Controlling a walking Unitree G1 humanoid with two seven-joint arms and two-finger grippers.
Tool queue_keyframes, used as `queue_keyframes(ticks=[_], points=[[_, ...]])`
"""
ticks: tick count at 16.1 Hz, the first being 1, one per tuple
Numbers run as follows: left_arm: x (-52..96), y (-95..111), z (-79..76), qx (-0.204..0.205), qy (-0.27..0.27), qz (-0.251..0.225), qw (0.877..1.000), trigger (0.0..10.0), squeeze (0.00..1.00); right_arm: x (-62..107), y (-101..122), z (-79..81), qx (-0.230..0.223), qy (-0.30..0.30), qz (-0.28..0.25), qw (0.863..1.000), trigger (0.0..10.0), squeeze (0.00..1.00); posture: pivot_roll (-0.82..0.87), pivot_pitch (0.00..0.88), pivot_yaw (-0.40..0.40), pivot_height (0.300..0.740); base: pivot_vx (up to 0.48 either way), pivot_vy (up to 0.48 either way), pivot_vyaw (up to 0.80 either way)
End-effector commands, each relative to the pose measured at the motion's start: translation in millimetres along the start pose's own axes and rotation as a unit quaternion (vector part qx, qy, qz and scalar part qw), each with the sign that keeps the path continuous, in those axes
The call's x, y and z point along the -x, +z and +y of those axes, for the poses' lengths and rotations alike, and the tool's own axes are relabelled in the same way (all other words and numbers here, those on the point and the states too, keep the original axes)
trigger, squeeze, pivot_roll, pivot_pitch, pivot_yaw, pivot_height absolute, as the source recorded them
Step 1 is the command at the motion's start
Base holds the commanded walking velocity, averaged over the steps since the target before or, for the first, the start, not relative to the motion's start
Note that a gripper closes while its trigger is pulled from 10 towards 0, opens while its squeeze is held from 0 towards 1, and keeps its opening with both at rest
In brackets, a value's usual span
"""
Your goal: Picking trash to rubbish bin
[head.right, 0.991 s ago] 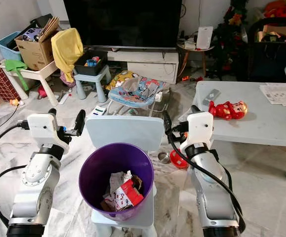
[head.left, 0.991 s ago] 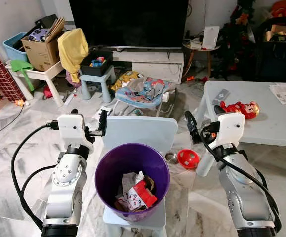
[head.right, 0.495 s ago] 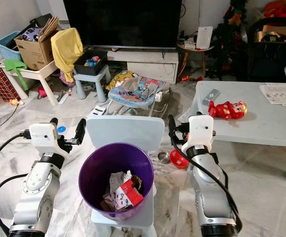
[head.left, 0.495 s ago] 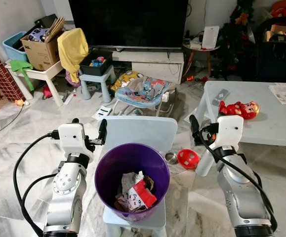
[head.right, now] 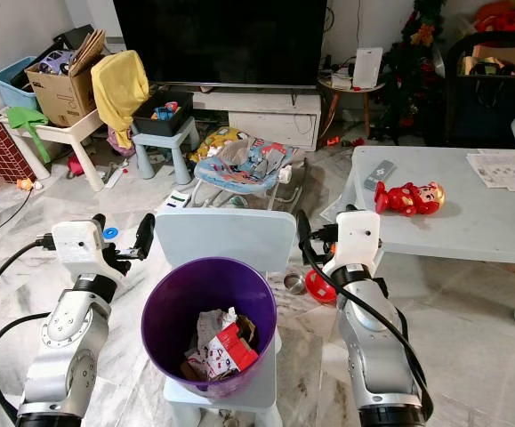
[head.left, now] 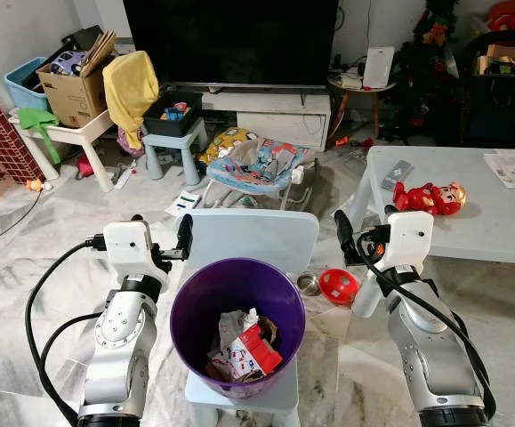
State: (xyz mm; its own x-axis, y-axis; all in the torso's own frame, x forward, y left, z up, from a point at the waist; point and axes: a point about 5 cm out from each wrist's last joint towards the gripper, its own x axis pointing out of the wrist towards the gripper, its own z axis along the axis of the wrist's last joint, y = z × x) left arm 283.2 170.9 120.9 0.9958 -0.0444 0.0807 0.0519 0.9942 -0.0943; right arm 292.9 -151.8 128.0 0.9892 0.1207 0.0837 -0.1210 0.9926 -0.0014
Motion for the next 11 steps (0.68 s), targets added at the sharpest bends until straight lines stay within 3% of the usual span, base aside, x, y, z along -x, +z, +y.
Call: queue_keyframes(ticks=[1,2,6,11], points=[[-3.1,4.2,-0.4,0.003,-0.004,-0.003,1.0,10.0,0.0,-0.1,2.8,-0.1,-0.002,0.007,-0.005,1.0,10.0,0.0,0.01,0.0,0.002,0.74,0.0,0.0,0.0],[-3.3,3.8,-1.9,0.005,-0.009,-0.001,1.0,10.0,0.0,-0.6,1.0,-0.2,-0.005,0.005,0.006,1.0,10.0,0.0,0.01,0.0,0.003,0.74,0.0,0.0,0.0],[-3.2,4.1,-2.2,0.009,-0.011,0.002,1.0,10.0,0.0,-0.8,1.7,0.6,-0.008,0.009,0.0,1.0,10.0,0.0,0.01,0.0,0.005,0.74,0.0,0.0,-0.78],[-3.5,3.8,-2.4,0.011,-0.016,0.006,1.0,10.0,0.0,-0.7,1.3,1.4,-0.003,0.013,-0.002,1.0,10.0,0.0,0.01,0.0,0.006,0.74,0.0,0.0,0.0]])
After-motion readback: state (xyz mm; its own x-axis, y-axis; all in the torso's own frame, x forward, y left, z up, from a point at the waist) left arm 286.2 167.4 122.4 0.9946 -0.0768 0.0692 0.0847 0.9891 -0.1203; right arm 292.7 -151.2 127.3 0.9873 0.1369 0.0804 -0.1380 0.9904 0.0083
